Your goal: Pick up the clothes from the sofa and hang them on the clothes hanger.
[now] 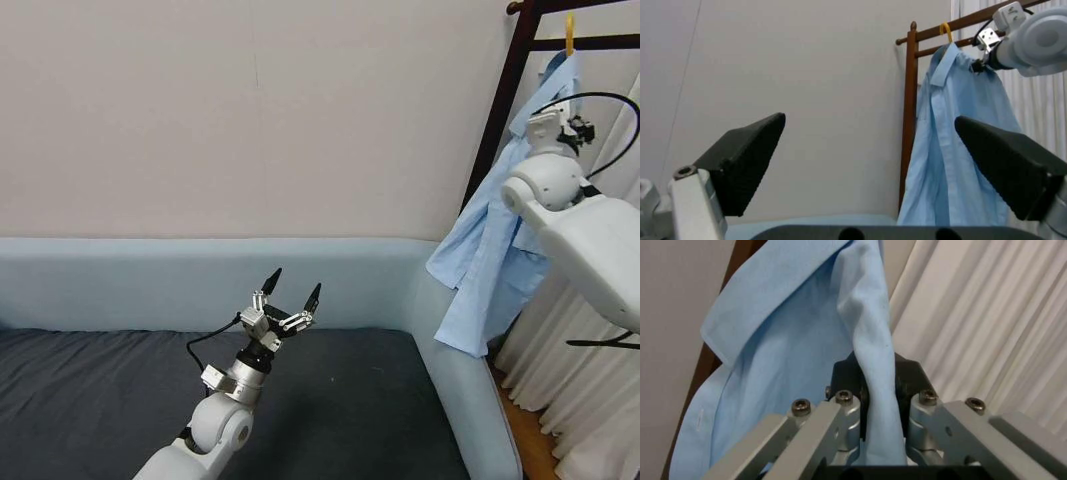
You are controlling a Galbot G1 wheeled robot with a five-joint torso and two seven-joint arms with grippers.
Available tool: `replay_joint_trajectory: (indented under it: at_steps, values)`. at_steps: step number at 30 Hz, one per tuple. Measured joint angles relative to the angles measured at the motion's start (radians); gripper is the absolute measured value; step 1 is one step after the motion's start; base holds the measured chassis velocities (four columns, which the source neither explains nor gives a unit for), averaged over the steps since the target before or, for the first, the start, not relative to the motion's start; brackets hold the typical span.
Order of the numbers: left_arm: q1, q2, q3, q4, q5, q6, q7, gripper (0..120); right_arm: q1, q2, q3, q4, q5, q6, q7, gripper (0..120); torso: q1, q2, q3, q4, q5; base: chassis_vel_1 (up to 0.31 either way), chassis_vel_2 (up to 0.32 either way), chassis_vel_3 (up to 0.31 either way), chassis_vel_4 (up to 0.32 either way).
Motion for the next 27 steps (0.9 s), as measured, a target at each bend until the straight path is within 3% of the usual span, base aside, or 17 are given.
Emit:
replay_joint_trajectory:
  at_steps: [9,19,27]
  values:
    - [0.005,0.023,-0.011,0.014,-0.013,-0.017,-0.005,100,0.071,0.159,0.024,-0.237,-0.008,0.008,0.061,7,0.000,0.000,0.000,-0.0002,0.0001,0.000,0.000,0.000,0.000]
    - [-0.016,0.047,-0.007,0.017,-0.035,-0.019,-0.007,100,0.116,0.229,0.068,-0.365,0.034,0.017,0.071,7,0.000,0.000,0.000,-0.0002,0.0002,0.000,0.000,0.000,0.000]
    - [-0.010,0.078,-0.012,0.010,-0.048,-0.031,-0.007,100,0.115,0.244,0.086,-0.369,0.096,0.030,0.081,7,0.000,0.000,0.000,-0.0002,0.0001,0.000,0.000,0.000,0.000]
